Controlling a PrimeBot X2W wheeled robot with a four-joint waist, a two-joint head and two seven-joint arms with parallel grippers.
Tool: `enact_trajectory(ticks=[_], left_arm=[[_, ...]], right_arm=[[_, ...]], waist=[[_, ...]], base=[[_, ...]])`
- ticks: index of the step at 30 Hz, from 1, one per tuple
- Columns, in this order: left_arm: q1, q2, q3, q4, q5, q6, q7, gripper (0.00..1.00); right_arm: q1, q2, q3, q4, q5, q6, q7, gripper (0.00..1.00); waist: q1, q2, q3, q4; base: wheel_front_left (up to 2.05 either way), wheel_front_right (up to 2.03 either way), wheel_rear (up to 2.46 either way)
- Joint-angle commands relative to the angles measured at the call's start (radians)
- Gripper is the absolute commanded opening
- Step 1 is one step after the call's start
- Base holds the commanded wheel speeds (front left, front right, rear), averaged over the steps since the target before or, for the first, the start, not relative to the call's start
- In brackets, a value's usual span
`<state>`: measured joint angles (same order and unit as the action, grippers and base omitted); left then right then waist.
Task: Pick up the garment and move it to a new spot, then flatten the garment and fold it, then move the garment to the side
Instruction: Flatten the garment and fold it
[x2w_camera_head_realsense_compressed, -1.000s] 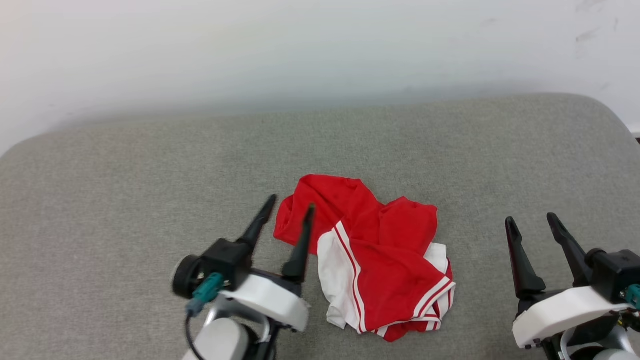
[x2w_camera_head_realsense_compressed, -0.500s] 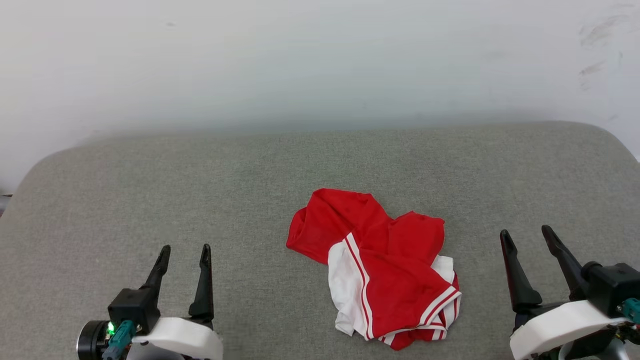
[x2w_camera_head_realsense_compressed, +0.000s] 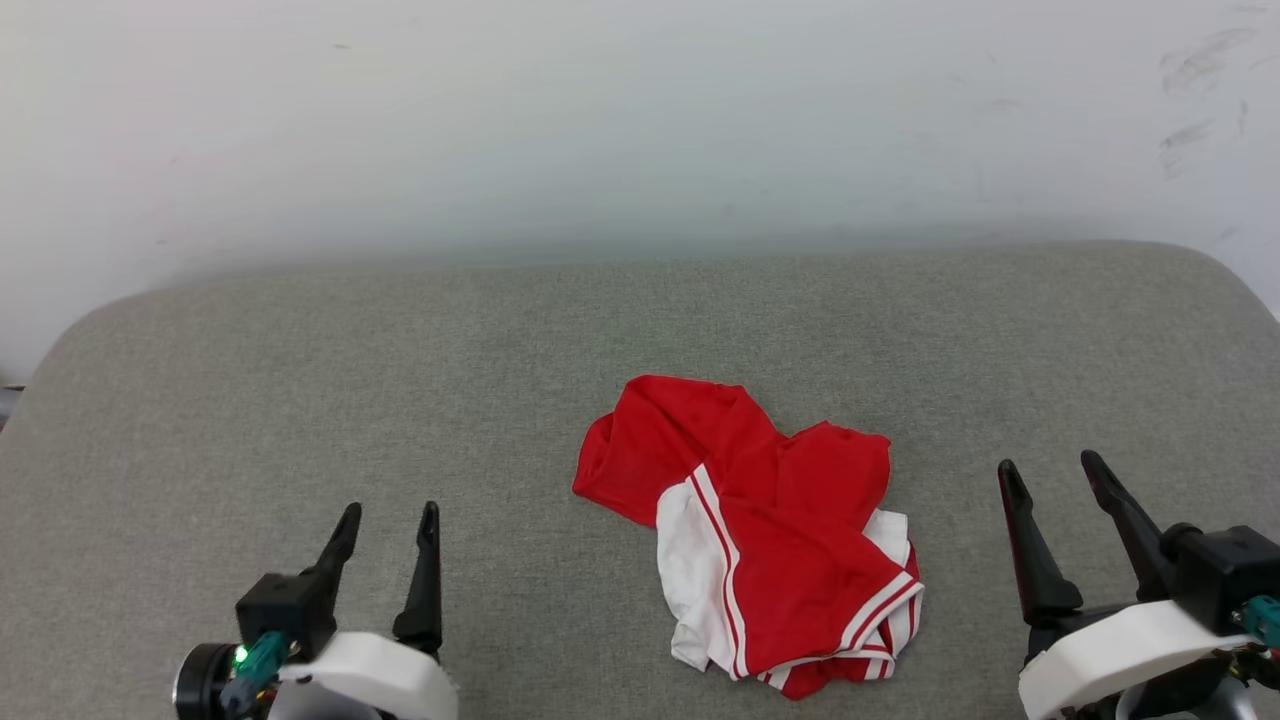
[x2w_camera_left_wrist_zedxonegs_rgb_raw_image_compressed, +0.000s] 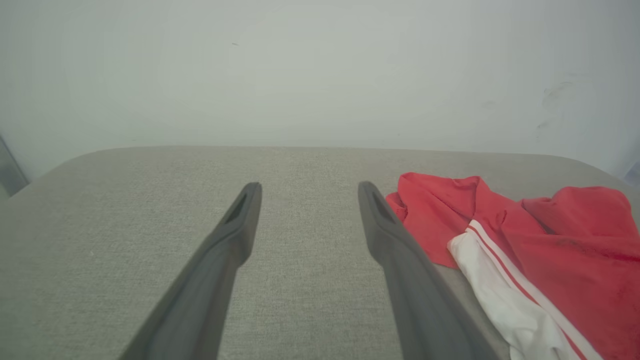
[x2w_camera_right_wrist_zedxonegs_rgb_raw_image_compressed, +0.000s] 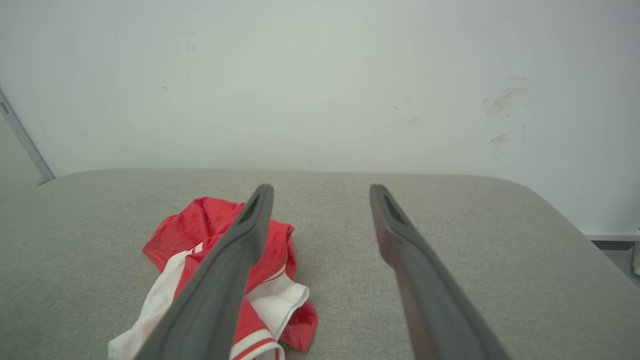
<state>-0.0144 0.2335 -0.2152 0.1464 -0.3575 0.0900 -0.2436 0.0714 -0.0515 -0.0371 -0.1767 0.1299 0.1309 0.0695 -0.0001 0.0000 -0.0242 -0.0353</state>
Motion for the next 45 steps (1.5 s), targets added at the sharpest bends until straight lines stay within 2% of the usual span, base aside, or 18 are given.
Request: enact_trajectory(ticks=[1,5,9,13,16,17,25,30,31,33,38,45], left_arm=[[-0.027,-0.003,-0.012,0.006,-0.009,-0.010,0.034,1.00],[-0.082,-0.014,-0.078,0.013,-0.019,-0.050,0.169,1.00],[-0.147,-0.035,-0.154,0.042,-0.047,-0.100,0.359,1.00],[-0.212,-0.052,-0.222,0.075,-0.069,-0.138,0.532,1.00],[-0.250,-0.065,-0.269,0.097,-0.079,-0.164,0.617,1.00],[-0.287,-0.070,-0.316,0.122,-0.074,-0.182,0.679,1.00],[-0.357,-0.066,-0.419,0.206,-0.050,-0.208,0.773,1.00],[-0.379,-0.045,-0.515,0.294,-0.052,-0.219,0.869,1.00],[-0.381,-0.040,-0.531,0.305,-0.057,-0.221,0.879,0.54],[-0.390,-0.030,-0.559,0.323,-0.064,-0.221,0.893,0.00],[-0.434,0.005,-0.566,0.302,-0.070,-0.221,0.848,0.00],[-0.459,0.076,-0.496,0.172,-0.045,-0.156,0.765,0.00]], right_arm=[[0.009,0.002,-0.004,-0.002,0.000,0.000,-0.003,1.00],[0.011,0.002,-0.013,-0.005,0.000,0.000,0.007,1.00],[-0.002,0.002,-0.011,-0.010,-0.005,0.000,0.014,1.00],[-0.025,0.001,0.000,-0.016,-0.003,0.000,0.016,1.00],[-0.035,0.001,0.005,-0.014,0.001,0.000,0.015,1.00],[-0.050,0.001,0.006,-0.007,0.007,0.000,0.010,1.00],[-0.079,0.001,0.010,0.010,0.018,0.000,-0.007,1.00],[-0.095,0.002,0.014,0.020,0.022,0.000,-0.019,1.00],[-0.097,0.002,0.013,0.021,0.020,0.000,-0.019,1.00],[-0.101,0.002,0.010,0.024,0.020,0.000,-0.023,1.00],[-0.095,0.002,-0.003,0.036,0.021,0.000,-0.027,1.00],[-0.078,0.002,-0.025,0.049,0.014,0.000,-0.022,1.00]], waist=[[0.0001,0.0000,0.003,0.002],[0.0001,0.0000,0.011,0.013],[0.0001,0.0000,0.028,0.014],[0.0001,0.0000,0.069,0.000],[0.0001,0.0000,0.098,-0.015],[0.0001,0.0000,0.125,-0.031],[0.0001,0.0000,0.178,-0.064],[0.0001,0.0000,0.204,-0.085],[0.0001,0.0000,0.206,-0.088],[0.0001,0.0000,0.209,-0.091],[0.0001,0.0000,0.196,-0.085],[0.0001,0.0000,0.144,-0.058]], base=[[0.00,0.00,0.00],[0.00,0.00,0.00],[0.00,0.00,0.00],[0.00,0.00,0.00],[0.00,0.00,0.00],[0.00,0.00,0.00],[0.00,0.00,0.00],[0.00,0.00,0.00],[0.00,0.00,0.00],[0.00,0.00,0.00],[0.00,0.00,0.00],[0.00,0.00,0.00]])
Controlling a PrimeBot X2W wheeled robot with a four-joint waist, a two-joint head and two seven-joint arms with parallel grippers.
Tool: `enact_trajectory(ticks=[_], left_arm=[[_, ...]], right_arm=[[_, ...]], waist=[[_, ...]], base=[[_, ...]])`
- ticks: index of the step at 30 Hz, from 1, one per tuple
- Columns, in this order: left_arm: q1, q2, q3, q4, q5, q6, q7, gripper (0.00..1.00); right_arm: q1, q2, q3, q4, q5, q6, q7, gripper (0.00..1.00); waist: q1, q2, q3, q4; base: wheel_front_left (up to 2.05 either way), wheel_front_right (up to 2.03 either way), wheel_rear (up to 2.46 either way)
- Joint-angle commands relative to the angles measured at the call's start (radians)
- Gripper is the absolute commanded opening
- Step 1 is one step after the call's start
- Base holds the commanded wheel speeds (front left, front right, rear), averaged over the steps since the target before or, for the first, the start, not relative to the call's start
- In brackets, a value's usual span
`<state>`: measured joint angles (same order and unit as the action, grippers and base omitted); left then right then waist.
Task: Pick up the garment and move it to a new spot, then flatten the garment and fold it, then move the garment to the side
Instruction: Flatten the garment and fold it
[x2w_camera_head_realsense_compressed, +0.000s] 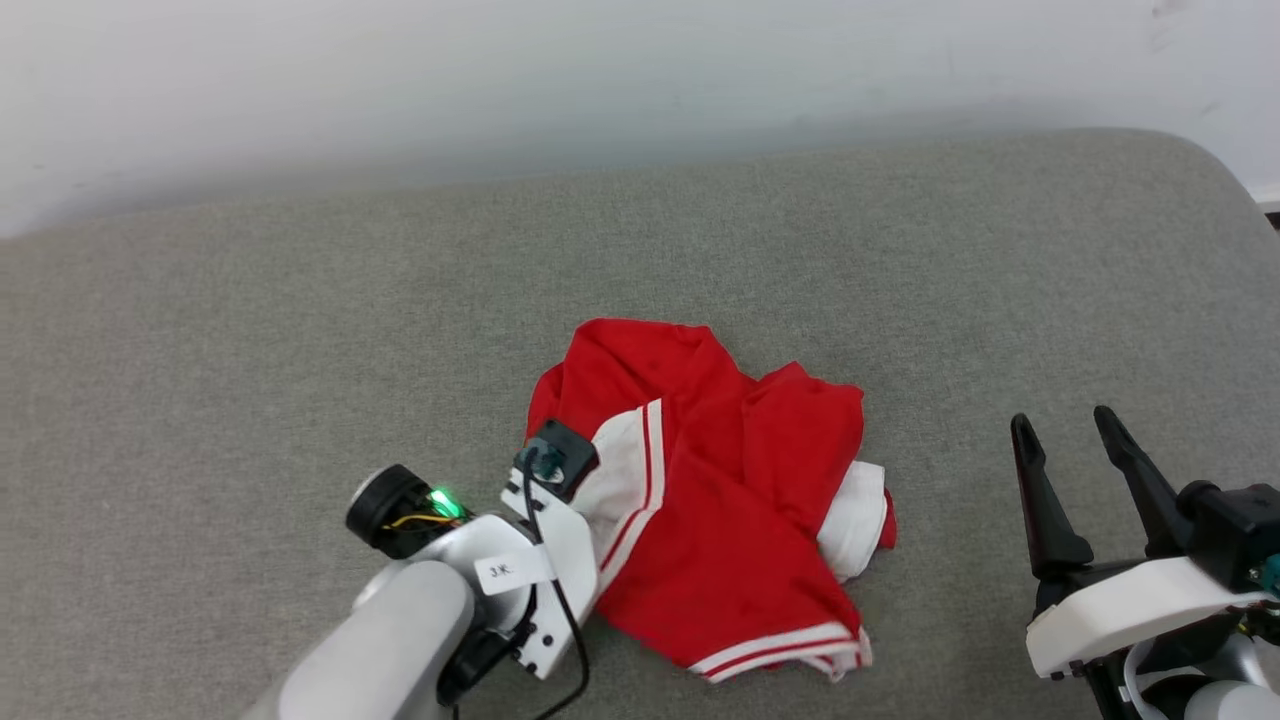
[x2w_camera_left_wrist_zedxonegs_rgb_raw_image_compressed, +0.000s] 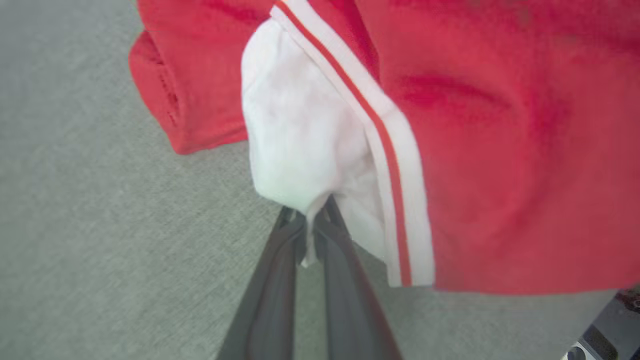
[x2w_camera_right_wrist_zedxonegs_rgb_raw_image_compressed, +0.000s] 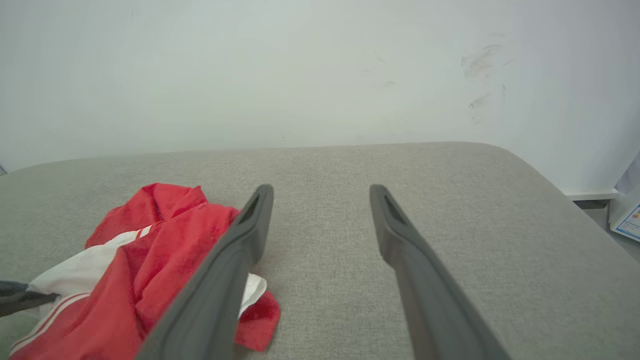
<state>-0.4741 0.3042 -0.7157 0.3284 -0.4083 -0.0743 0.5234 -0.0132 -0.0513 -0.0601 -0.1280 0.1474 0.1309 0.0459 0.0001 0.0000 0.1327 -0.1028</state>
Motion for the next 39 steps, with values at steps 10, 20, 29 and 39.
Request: enact_trajectory(ticks=[10,20,29,39], left_arm=[[0.155,0.200,0.135,-0.210,-0.038,0.139,0.040,0.00],[0.288,0.178,0.195,-0.154,-0.118,0.205,-0.045,0.14],[0.301,0.123,0.245,-0.132,-0.104,0.236,-0.275,1.00],[0.363,0.066,0.313,-0.207,-0.102,0.263,-0.608,1.00]], right_arm=[[0.038,0.001,-0.031,-0.009,0.000,0.000,0.012,1.00],[0.035,0.001,-0.040,-0.035,-0.015,0.000,0.026,1.00],[0.054,0.001,-0.040,-0.049,-0.023,0.000,0.041,1.00],[0.093,0.001,-0.027,-0.048,-0.028,0.000,0.071,1.00]], waist=[[-0.0001,0.0000,-0.050,0.051],[-0.0001,0.0000,-0.025,0.066],[-0.0001,0.0000,-0.051,0.069],[-0.0001,0.0000,-0.132,0.051]], base=[[0.00,0.00,0.00],[0.00,0.00,0.00],[0.00,0.00,0.00],[0.00,0.00,0.00]])
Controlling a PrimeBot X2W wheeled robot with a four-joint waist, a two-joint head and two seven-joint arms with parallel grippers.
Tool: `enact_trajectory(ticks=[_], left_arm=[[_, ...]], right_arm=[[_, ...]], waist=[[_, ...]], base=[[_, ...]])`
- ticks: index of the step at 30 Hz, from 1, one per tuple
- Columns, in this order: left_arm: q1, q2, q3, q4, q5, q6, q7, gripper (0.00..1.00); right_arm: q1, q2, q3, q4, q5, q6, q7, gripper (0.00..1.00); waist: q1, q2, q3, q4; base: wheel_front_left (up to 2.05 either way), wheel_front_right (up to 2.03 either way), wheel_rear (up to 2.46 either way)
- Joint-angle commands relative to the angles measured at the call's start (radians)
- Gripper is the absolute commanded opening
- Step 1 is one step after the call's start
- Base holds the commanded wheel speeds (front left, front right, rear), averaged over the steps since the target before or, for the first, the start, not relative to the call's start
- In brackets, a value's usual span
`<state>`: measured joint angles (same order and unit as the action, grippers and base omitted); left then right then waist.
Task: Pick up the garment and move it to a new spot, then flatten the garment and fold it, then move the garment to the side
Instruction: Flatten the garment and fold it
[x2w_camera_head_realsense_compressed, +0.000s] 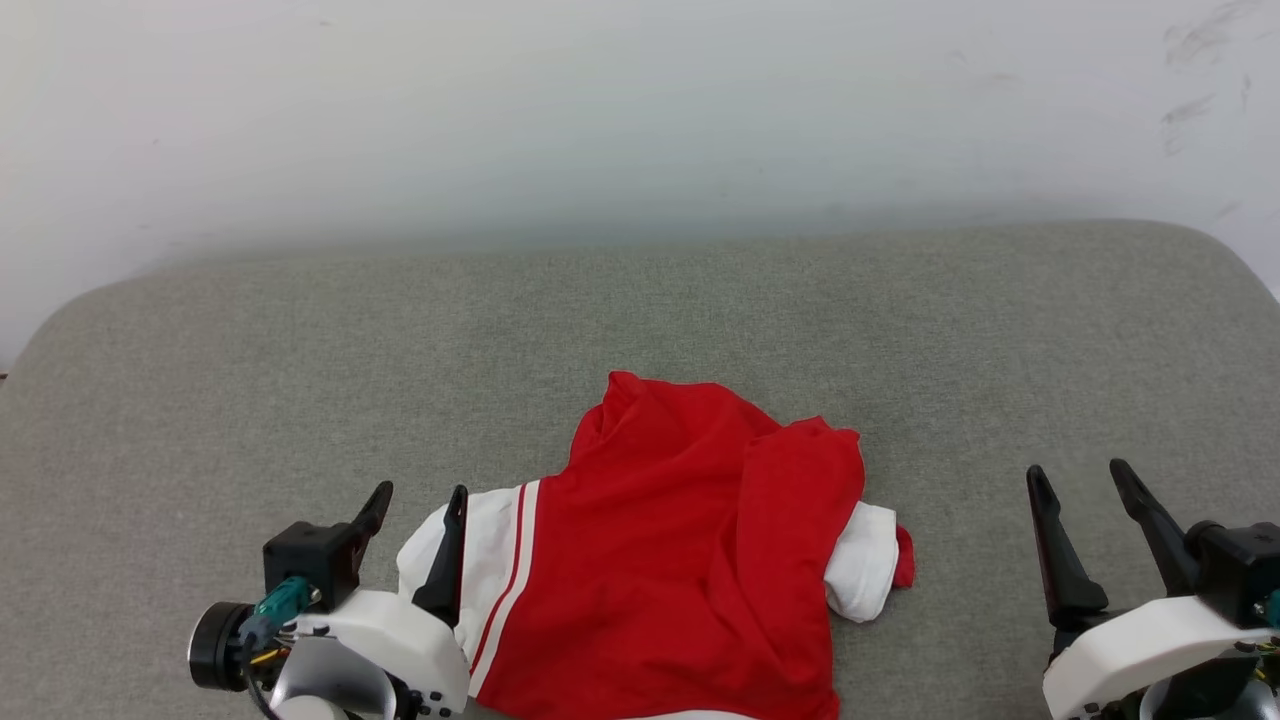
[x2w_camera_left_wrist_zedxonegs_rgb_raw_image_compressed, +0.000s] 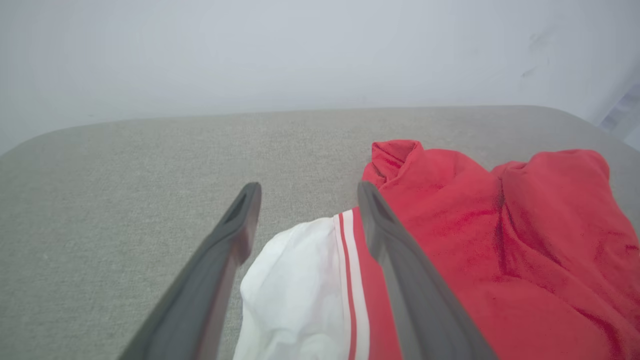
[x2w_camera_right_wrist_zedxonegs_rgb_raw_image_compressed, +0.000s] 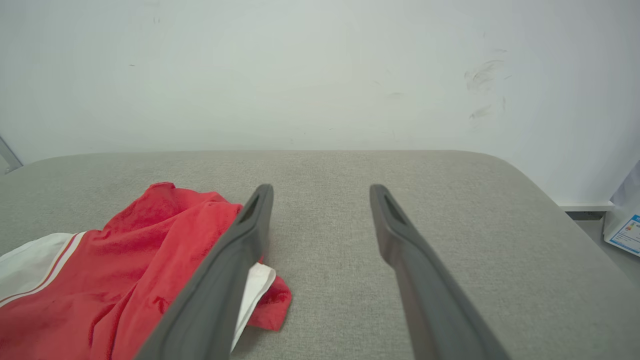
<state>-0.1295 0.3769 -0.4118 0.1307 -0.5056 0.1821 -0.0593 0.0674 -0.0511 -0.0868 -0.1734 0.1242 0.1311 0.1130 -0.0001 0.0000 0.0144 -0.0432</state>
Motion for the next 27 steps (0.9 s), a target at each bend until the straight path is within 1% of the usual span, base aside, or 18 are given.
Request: enact_trajectory(ticks=[1,4,7,10,15,16,17,20,22,27], left_arm=[[0.025,-0.014,0.019,-0.022,-0.006,0.014,-0.058,1.00],[0.051,-0.039,0.038,-0.054,-0.008,0.030,-0.130,1.00],[0.067,-0.052,0.044,-0.088,0.005,0.038,-0.167,1.00],[0.080,-0.055,0.046,-0.117,0.020,0.048,-0.183,1.00],[0.086,-0.053,0.037,-0.160,0.041,0.055,-0.189,1.00],[0.086,-0.053,0.037,-0.160,0.041,0.055,-0.189,1.00],[0.086,-0.053,0.033,-0.166,0.044,0.056,-0.187,1.00],[0.081,-0.054,0.022,-0.183,0.053,0.057,-0.184,1.00],[0.076,-0.056,0.014,-0.188,0.056,0.056,-0.181,1.00],[0.051,-0.063,0.003,-0.192,0.057,0.050,-0.179,1.00]], right_arm=[[0.017,0.001,-0.002,-0.005,-0.005,-0.001,0.007,1.00],[0.033,0.001,-0.011,-0.005,-0.007,-0.001,0.028,1.00],[0.055,0.001,-0.018,0.003,-0.003,-0.001,0.066,1.00],[0.083,0.001,-0.024,0.017,0.008,-0.001,0.127,1.00],[0.114,-0.008,-0.020,0.053,0.036,-0.001,0.267,1.00],[0.114,-0.008,-0.020,0.053,0.036,-0.001,0.267,1.00],[0.114,-0.012,-0.015,0.061,0.048,-0.001,0.292,1.00],[0.096,-0.037,0.018,0.086,0.084,-0.001,0.370,1.00],[0.074,-0.066,0.045,0.101,0.109,-0.001,0.411,1.00],[0.005,-0.115,0.119,0.127,0.153,-0.001,0.477,1.00]], waist=[[0.0001,0.0000,-0.017,-0.010],[0.0001,0.0000,-0.027,-0.010],[0.0001,0.0000,-0.035,-0.003],[0.0001,0.0000,-0.041,0.011],[0.0001,0.0000,-0.042,0.051],[0.0001,0.0000,-0.042,0.051],[0.0001,0.0000,-0.040,0.060],[0.0001,0.0000,-0.030,0.087],[0.0001,0.0000,-0.020,0.105],[0.0001,0.0000,0.031,0.151]], base=[[0.00,0.00,0.00],[0.00,0.00,0.00],[0.00,0.00,0.00],[0.00,0.00,0.00],[0.00,0.00,0.00],[0.00,0.00,0.00],[0.00,0.00,0.00],[0.00,0.00,0.00],[0.00,0.00,0.00],[0.00,0.00,0.00]])
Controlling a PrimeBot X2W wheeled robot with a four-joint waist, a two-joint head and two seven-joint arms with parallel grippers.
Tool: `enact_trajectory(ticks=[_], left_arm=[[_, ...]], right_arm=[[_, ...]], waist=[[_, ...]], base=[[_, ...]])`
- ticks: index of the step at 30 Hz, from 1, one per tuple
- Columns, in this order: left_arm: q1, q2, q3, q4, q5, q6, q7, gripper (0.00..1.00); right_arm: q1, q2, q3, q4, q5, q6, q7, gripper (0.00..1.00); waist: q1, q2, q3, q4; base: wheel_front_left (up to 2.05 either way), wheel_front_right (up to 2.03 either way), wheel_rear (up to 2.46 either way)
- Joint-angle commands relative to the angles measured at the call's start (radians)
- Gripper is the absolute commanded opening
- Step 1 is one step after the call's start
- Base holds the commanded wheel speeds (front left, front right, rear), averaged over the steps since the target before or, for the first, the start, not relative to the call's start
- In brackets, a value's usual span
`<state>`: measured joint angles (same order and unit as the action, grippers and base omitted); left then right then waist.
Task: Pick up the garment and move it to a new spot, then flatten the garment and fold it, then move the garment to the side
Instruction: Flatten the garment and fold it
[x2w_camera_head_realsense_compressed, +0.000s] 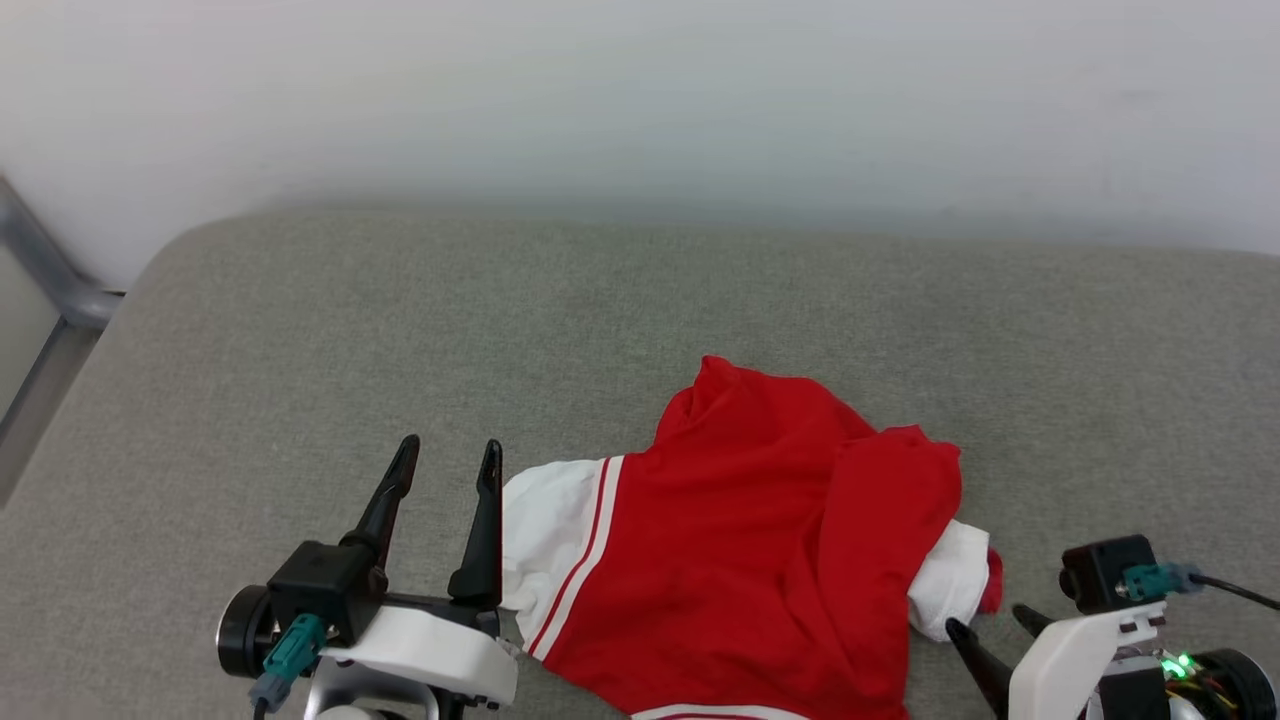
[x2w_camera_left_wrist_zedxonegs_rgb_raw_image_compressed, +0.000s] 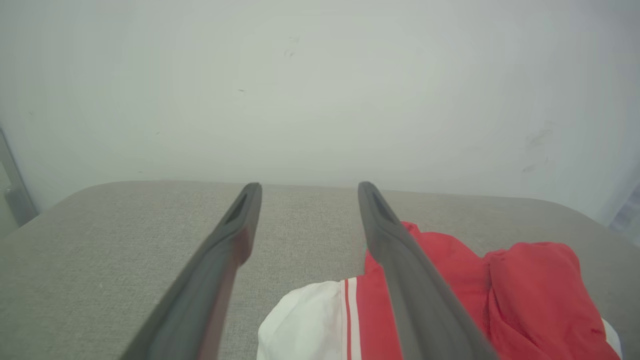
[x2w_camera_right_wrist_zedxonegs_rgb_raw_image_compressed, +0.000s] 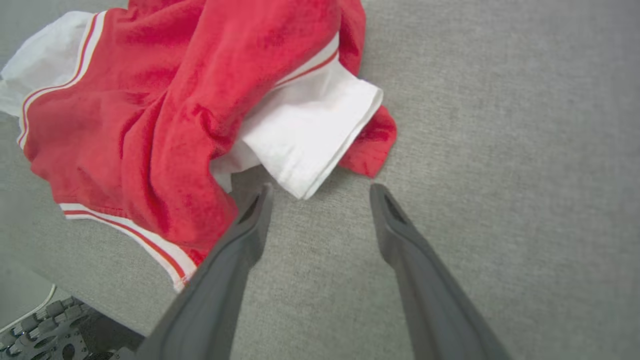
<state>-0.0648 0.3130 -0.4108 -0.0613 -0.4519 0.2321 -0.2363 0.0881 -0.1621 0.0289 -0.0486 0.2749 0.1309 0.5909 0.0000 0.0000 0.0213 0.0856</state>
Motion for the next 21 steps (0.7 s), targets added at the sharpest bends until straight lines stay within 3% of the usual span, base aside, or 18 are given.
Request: enact_trajectory(ticks=[1,11,12,13,21], left_arm=[[-0.020,-0.003,0.000,0.001,0.005,-0.002,-0.004,1.00],[-0.065,-0.032,0.001,0.036,0.011,-0.020,-0.022,1.00],[-0.066,-0.033,0.002,0.039,0.013,-0.022,-0.024,1.00],[-0.067,-0.036,0.003,0.042,0.014,-0.023,-0.023,1.00],[-0.061,-0.038,0.017,0.054,0.018,-0.027,-0.027,1.00]], right_arm=[[-0.030,-0.013,0.013,0.008,0.011,0.000,0.008,1.00],[-0.142,-0.074,0.105,0.094,0.049,0.000,0.039,1.00],[-0.147,-0.084,0.109,0.097,0.047,0.000,0.041,0.39],[-0.152,-0.088,0.111,0.096,0.052,0.000,0.036,0.00],[-0.183,-0.165,0.112,0.002,0.050,-0.001,0.053,0.00]], waist=[[0.0000,0.0000,0.037,0.031],[0.0000,0.0000,0.110,0.073],[0.0000,0.0000,0.112,0.072],[0.0000,0.0000,0.113,0.070],[0.0000,0.0000,0.096,0.014]], base=[[0.00,0.00,0.00],[0.00,0.00,0.00],[0.00,0.00,0.00],[0.00,0.00,0.00],[0.00,0.00,0.00]])
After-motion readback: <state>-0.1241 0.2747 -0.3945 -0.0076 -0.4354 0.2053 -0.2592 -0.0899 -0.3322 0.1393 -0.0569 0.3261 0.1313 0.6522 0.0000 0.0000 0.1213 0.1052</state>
